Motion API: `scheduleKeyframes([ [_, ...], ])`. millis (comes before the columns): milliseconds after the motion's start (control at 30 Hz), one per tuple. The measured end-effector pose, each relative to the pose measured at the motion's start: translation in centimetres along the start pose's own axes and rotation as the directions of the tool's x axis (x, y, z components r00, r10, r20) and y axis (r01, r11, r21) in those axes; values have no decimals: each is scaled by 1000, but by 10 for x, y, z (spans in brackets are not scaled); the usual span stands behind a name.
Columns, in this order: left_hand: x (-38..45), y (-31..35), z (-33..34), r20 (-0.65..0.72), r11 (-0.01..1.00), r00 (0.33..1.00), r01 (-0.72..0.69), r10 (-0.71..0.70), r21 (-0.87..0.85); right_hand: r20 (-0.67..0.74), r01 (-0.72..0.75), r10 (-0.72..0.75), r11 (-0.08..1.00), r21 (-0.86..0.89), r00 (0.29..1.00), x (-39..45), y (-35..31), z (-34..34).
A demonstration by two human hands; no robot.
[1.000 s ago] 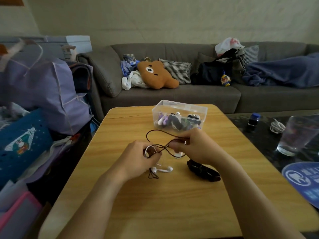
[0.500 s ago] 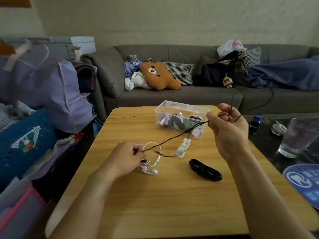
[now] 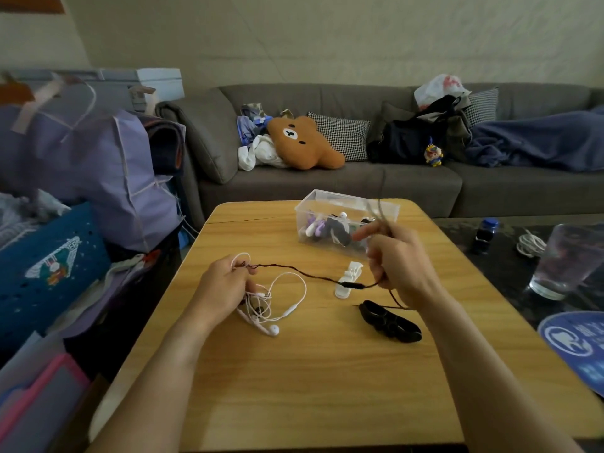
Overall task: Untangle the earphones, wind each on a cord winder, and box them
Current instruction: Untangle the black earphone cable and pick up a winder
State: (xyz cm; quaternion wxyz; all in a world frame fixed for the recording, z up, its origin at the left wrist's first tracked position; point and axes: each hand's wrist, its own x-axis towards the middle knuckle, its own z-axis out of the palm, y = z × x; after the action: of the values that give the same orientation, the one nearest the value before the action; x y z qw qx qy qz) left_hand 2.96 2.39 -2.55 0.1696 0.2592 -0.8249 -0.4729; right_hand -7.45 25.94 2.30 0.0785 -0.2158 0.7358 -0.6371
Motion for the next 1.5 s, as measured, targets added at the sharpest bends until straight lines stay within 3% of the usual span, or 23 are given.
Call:
scheduleKeyframes([
  [167,-4,6,2,116,984,989,-68,87,-162,284,101,14,916,-387,959,-3,7,41],
  [300,-7,8,7,212,942,966,-69,145,-330,362,127,55,880,-458,931,-6,16,66],
  [433,-9,8,4,281,941,921,-192,271,-278,306,27,-6,997,-65,952,-5,14,70],
  [600,-10,5,4,286,944,908,-252,307,-213,191,-149,103,959,242,976,5,16,62],
  [667,-8,3,0,284,956,918,-233,278,-180,111,-161,125,884,440,986,12,15,52],
  [767,-5,-4,-4,250,967,936,-221,247,-126,10,-142,211,622,770,977,22,9,30],
  [833,-3,-7,-6,205,969,948,-224,241,-104,-51,-89,252,515,852,966,24,8,16],
  [867,-2,-8,-6,189,969,952,-226,242,-102,-86,-71,254,549,833,963,24,7,11],
  [933,-2,-9,-6,193,966,948,-234,252,-112,-116,-55,187,718,694,976,18,2,11],
  [1067,-4,-2,2,257,960,928,-237,268,-147,103,-64,35,955,290,994,-1,-3,37],
  [1167,-9,6,7,267,953,919,-252,290,-169,268,-28,67,989,-148,961,-6,3,57],
  [1233,-11,7,7,266,949,912,-287,313,-134,241,15,84,925,-381,967,-5,7,64],
  [1367,-10,6,5,282,947,905,-288,317,-140,255,135,-22,889,-438,967,-3,15,66],
  [1433,-10,5,2,289,958,915,-248,281,-147,172,96,-39,936,-339,984,1,15,61],
  [1500,-9,4,-2,296,968,923,-213,245,-134,2,-13,13,991,-137,1000,5,12,52],
])
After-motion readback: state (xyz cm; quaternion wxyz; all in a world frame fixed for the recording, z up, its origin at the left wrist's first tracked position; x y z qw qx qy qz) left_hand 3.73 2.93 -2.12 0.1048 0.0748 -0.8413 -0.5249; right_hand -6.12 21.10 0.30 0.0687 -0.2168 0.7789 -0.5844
